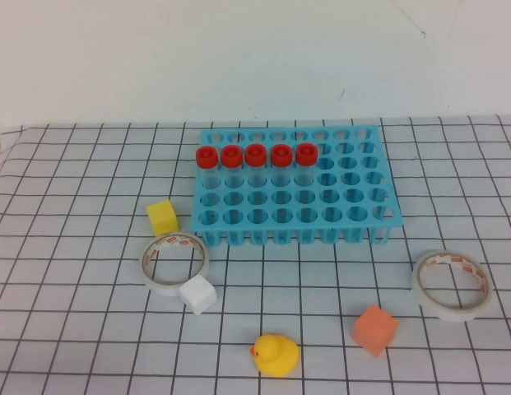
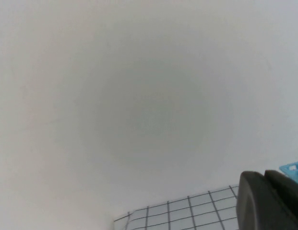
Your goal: Place the test tubes
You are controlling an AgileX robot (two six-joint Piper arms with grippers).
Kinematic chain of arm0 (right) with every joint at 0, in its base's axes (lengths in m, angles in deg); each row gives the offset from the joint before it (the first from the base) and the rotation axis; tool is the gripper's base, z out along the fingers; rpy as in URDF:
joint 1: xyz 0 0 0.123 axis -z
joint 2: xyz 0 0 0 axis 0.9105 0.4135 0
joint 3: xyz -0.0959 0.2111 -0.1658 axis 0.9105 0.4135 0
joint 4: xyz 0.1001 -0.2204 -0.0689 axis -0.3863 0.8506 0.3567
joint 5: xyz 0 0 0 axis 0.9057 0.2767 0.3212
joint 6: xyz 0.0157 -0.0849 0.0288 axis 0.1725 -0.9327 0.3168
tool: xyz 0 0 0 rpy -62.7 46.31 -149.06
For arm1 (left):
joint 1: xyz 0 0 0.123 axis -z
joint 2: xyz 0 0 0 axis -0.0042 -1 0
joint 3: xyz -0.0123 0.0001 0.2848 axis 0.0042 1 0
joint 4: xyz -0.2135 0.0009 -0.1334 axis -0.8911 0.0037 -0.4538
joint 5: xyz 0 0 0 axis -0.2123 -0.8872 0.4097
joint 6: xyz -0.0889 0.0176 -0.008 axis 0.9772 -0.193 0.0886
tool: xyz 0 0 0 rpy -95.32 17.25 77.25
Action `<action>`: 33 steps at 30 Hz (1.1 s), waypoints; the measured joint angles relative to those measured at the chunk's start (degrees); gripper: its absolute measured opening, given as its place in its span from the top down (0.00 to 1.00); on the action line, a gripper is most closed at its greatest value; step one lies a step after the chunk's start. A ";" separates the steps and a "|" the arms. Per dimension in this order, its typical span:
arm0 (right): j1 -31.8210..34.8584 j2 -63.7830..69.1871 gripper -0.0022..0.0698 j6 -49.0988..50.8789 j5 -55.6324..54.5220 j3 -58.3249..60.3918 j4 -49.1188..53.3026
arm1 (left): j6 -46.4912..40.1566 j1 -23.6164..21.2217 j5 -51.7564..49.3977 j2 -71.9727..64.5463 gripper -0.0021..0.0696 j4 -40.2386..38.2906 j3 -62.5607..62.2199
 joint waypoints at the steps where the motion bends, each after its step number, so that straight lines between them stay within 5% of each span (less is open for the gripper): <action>1: 0.00 0.00 0.97 0.00 0.00 0.00 0.00 | 2.30 -1.42 0.00 0.00 0.97 3.26 0.00; 8: 0.00 0.00 0.97 0.00 0.00 0.00 0.00 | 22.94 -11.07 -1.12 0.00 0.97 19.28 0.04; 13: 0.00 0.00 0.97 0.00 0.00 0.00 0.00 | 32.21 -12.01 -11.44 0.00 0.97 24.52 0.04; 21: 0.00 0.00 0.97 0.00 0.00 0.00 0.00 | 33.24 -11.44 -31.79 0.00 0.97 24.97 0.04; 33: 0.00 0.00 0.97 0.00 0.00 0.00 0.00 | 33.95 -11.44 -33.09 0.00 0.97 24.76 0.04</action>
